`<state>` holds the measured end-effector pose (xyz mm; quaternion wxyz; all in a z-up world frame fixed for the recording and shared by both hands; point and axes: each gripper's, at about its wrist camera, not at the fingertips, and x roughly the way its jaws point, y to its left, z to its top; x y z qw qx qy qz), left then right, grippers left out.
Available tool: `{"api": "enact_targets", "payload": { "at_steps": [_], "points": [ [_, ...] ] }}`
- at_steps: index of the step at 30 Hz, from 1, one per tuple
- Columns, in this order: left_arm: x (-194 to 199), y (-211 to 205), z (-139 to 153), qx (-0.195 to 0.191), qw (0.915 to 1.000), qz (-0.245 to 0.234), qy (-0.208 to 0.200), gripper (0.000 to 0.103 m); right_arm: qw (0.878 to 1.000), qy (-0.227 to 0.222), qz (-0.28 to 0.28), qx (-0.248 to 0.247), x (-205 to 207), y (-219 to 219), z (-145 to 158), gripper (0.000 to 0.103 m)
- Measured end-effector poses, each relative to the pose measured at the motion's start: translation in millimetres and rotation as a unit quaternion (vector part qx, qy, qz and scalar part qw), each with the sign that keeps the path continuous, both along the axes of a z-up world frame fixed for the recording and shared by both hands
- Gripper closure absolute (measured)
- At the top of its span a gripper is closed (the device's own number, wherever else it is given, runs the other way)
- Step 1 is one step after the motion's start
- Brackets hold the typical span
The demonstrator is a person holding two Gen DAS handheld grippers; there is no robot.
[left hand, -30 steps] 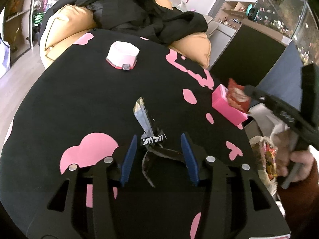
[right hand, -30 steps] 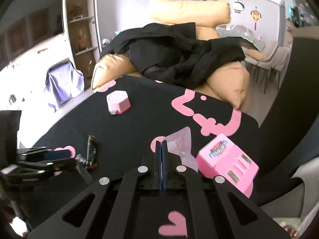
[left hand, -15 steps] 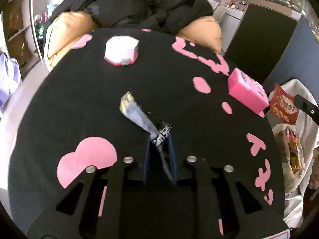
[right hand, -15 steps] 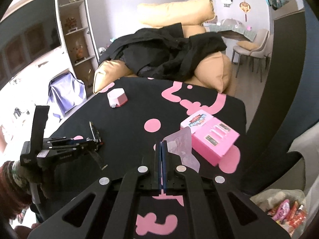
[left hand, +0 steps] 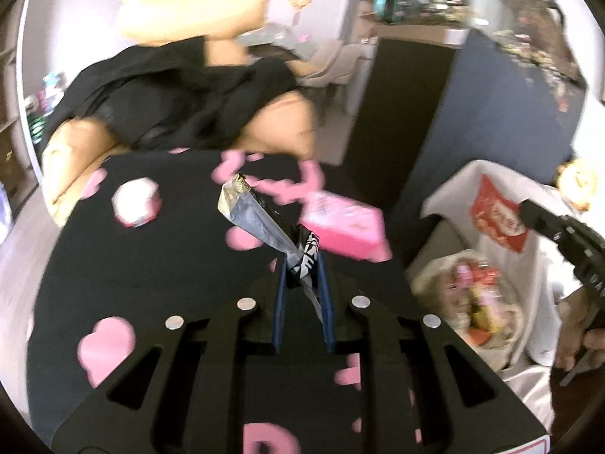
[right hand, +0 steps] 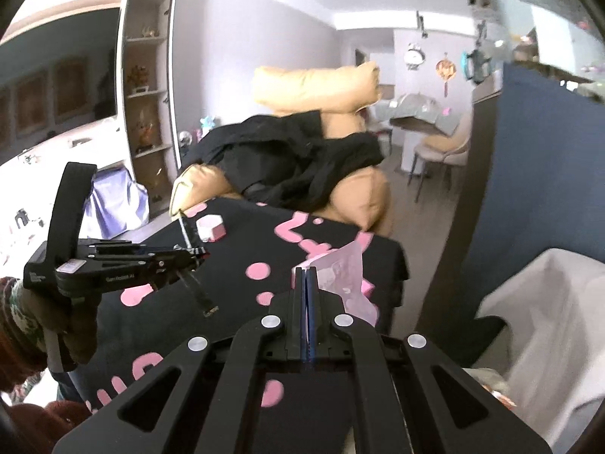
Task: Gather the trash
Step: 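Carry the black-and-silver and lavender wrappers to the trash bag with both grippers, then open the left gripper to drop the black-and-silver wrapper into the bag, then lower the lavender wrapper into the trash bag and open the right gripper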
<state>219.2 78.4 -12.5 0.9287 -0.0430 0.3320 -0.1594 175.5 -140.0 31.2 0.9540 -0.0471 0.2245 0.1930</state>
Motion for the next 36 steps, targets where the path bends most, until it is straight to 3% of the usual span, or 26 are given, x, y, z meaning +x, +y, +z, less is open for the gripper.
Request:
{"api": "enact_targets", "payload": {
  "at_steps": [4,8,15,20,21,23,24,31,36],
  "points": [
    [0,-57,11,-0.021,0.9978,-0.063,0.003,0.088,0.999,-0.015,-0.031,0.001,-21,-43,11,0.1],
    [5,-124,2,-0.05,0.9889,-0.136,0.033,0.088,0.998,-0.011,-0.065,0.0,-30,-84,12,0.1],
    [17,-224,-45,-0.075,0.9652,-0.226,0.108,0.088,0.992,0.008,-0.12,-0.027,-35,-139,1,0.1],
    [21,-268,-74,-0.08,0.9537,-0.258,0.132,0.088,0.99,0.024,-0.135,-0.022,-29,-156,-11,0.1],
    [22,-275,-78,-0.086,0.9496,-0.266,0.141,0.085,0.99,0.025,-0.136,-0.021,-30,-158,-13,0.1],
    [24,-277,-87,-0.089,0.9452,-0.272,0.158,0.069,0.99,0.032,-0.135,-0.019,-26,-162,-18,0.1],
    [24,-274,-88,-0.088,0.9463,-0.268,0.158,0.062,0.99,0.035,-0.135,-0.018,-27,-163,-20,0.1],
    [18,-211,-67,-0.042,0.9774,-0.174,0.112,0.059,0.99,0.069,-0.119,-0.011,-20,-160,-51,0.1],
    [-14,-160,-47,-0.005,0.9909,-0.119,0.063,0.053,0.989,0.097,-0.112,-0.027,-11,-147,-82,0.1]
  ]
}}
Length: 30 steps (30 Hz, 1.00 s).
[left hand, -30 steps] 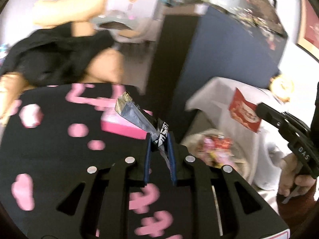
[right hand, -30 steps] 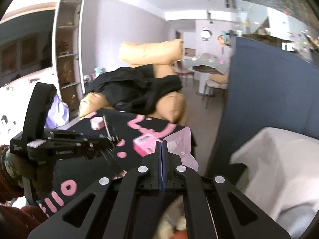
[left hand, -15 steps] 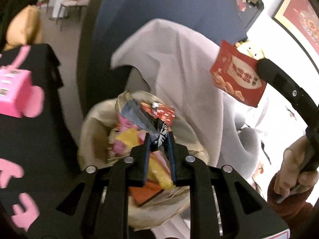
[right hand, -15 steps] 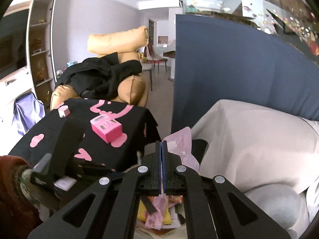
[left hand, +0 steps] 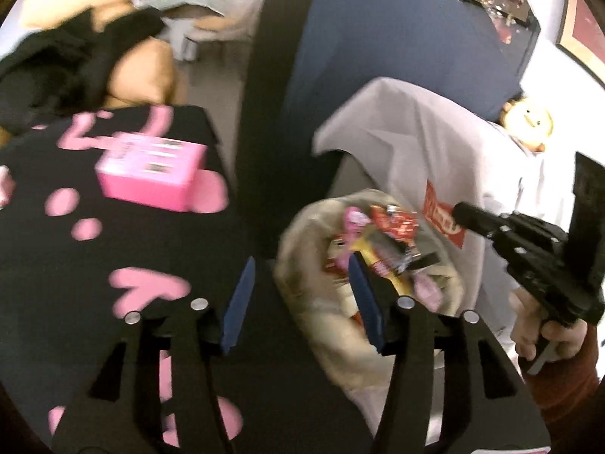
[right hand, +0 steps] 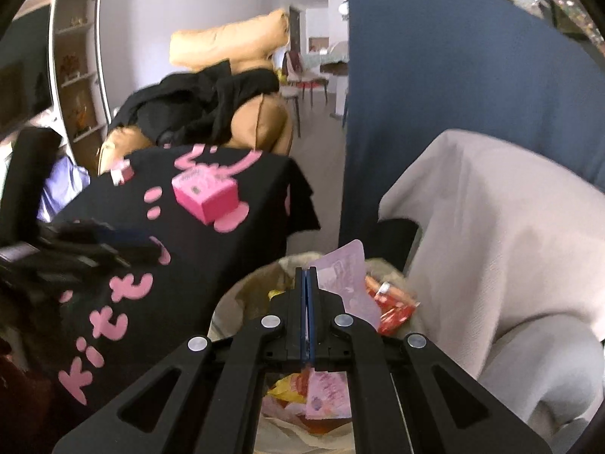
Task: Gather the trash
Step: 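Lower the lavender wrapper into the trash bag and open the right gripper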
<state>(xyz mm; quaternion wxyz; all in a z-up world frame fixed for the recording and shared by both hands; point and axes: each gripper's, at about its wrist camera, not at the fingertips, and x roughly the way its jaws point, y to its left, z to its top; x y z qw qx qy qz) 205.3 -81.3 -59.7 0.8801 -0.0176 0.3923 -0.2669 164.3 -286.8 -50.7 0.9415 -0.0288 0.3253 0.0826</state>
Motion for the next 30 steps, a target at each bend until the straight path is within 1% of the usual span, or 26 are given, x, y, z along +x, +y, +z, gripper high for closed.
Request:
{"api": "enact_targets", "payload": {
  "at_steps": [3,6,8,10,11,12,13,14,15,18,19,23,27,30],
  "points": [
    [-17,24,10,-0.001,0.9996,0.024,-0.012,0.051,1.0,0.015,-0.001,-0.005,6,7,-15,0.1],
    [-35,44,18,-0.011,0.9985,0.05,-0.019,0.049,1.0,0.017,-0.005,-0.004,8,10,-24,0.099],
    [-49,55,24,-0.021,0.9975,0.062,-0.028,0.045,0.999,0.031,-0.002,0.009,10,12,-30,0.098],
    [-63,63,27,-0.022,0.9965,0.069,-0.041,0.037,0.999,0.037,-0.005,0.019,8,14,-33,0.092],
    [-66,64,27,-0.019,0.9964,0.071,-0.044,0.034,0.999,0.033,-0.009,0.022,4,14,-33,0.077],
    [-71,66,28,-0.015,0.9965,0.07,-0.044,0.029,0.999,0.03,-0.009,0.026,1,14,-31,0.061],
    [-76,69,28,-0.013,0.9966,0.07,-0.043,0.026,0.999,0.021,-0.01,0.038,-6,14,-27,0.056],
    [-79,71,28,-0.015,0.9964,0.071,-0.042,0.026,0.999,0.011,-0.011,0.047,-13,14,-23,0.053],
    [-83,73,29,-0.018,0.9961,0.075,-0.043,0.023,0.999,0.001,-0.012,0.053,-22,14,-17,0.053],
    [-99,80,34,-0.019,0.9942,0.09,-0.055,0.011,0.998,-0.026,-0.02,0.051,-45,18,-1,0.053],
    [-107,81,37,-0.015,0.9935,0.093,-0.063,0.01,0.998,-0.037,-0.019,0.055,-58,22,8,0.053],
    [-134,80,48,0.006,0.99,0.1,-0.099,0.01,0.996,-0.055,-0.01,0.066,-97,42,29,0.05],
    [-166,82,60,0.024,0.9834,0.118,-0.136,0.01,0.994,-0.056,-0.022,0.096,-133,62,35,0.048],
    [-188,80,64,0.042,0.9794,0.12,-0.157,0.01,0.992,-0.056,-0.016,0.112,-154,73,35,0.046]
  ]
}}
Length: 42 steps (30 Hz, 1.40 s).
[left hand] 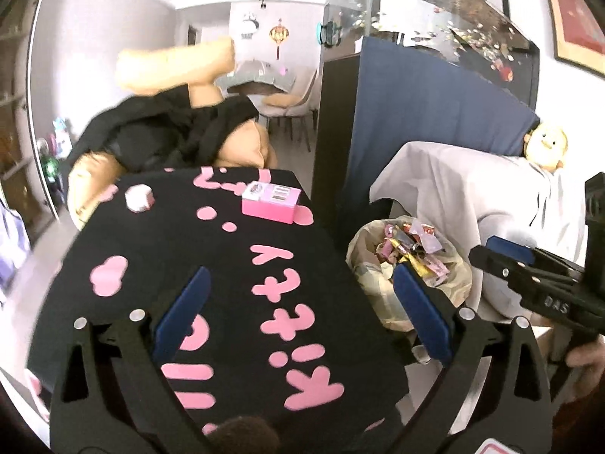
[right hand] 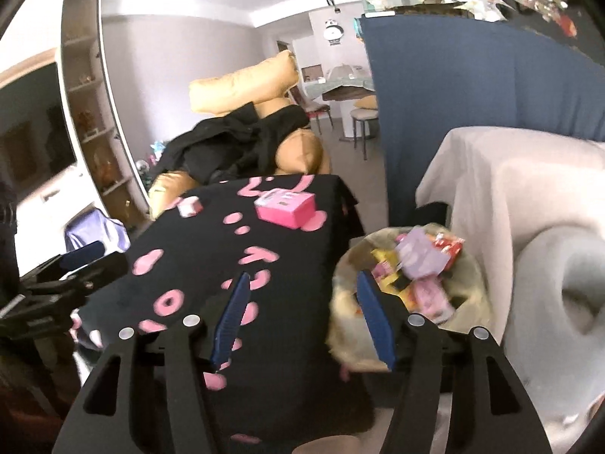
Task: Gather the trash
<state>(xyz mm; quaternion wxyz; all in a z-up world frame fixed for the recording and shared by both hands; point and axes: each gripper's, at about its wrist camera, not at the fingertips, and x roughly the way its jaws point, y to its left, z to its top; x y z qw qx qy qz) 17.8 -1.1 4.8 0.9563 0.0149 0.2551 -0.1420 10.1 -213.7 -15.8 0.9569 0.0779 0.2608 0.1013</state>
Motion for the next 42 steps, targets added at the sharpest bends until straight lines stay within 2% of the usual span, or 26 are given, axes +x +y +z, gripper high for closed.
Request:
{"api": "enact_targets", "payload": {
  "at_steps": [3,9,14,31,42],
  "points": [
    [-15,0,4,0.005,0.9999,0.003,-0.014,0.01,1.0,-0.006,0.001,0.0,-23,12,1,0.042],
    [-40,-2,15,0.014,0.9983,0.006,-0.057,0.01,0.999,-0.023,-0.025,-0.015,-55,21,2,0.041],
    [-46,-1,20,0.019,0.9977,0.02,-0.063,0.01,0.997,-0.051,-0.043,-0.031,-75,25,10,0.04],
    [-58,7,24,0.02,0.9968,0.034,-0.069,0.01,0.996,-0.074,-0.04,-0.036,-83,27,20,0.04],
    [-58,8,24,0.023,0.9972,0.031,-0.065,0.01,0.996,-0.07,-0.04,-0.034,-82,28,19,0.04]
  ]
}}
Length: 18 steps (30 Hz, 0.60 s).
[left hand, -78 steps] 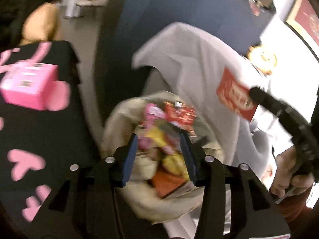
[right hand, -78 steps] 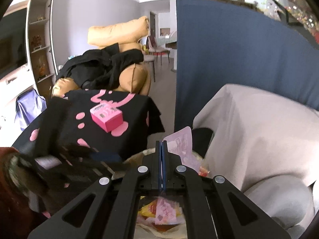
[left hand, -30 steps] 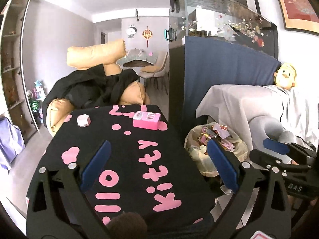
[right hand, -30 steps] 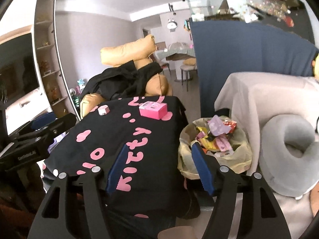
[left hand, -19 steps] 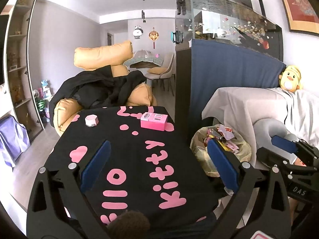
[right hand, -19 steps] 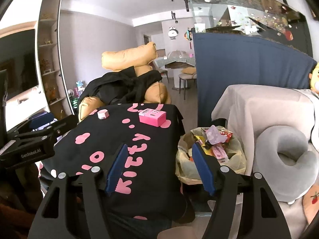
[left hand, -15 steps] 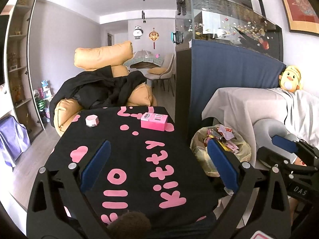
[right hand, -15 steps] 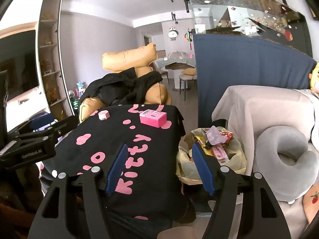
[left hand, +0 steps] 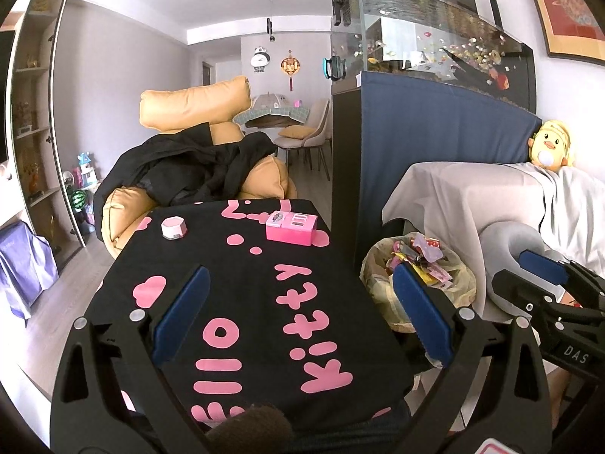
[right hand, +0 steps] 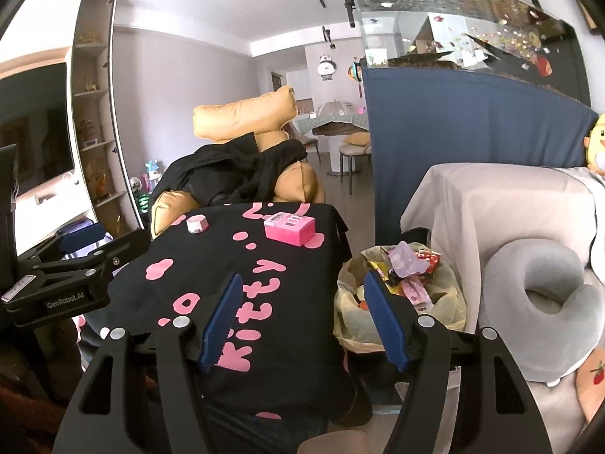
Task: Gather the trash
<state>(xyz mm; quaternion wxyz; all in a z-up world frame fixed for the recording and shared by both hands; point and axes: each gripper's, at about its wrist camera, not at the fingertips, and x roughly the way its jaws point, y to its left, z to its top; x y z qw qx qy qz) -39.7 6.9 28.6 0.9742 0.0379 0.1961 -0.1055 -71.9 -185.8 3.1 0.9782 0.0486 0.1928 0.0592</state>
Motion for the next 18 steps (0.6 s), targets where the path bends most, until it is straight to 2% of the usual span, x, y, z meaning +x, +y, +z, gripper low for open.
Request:
{"api": "enact_targets", "payload": {
  "at_steps": [18],
  "points": [
    [2.8,0.0,-1.5,0.001,1.0,-0.005,0.004,0.01,1.0,0.001,-0.005,0.006,1.4,-3.7,-0.8,0.04]
  ]
}}
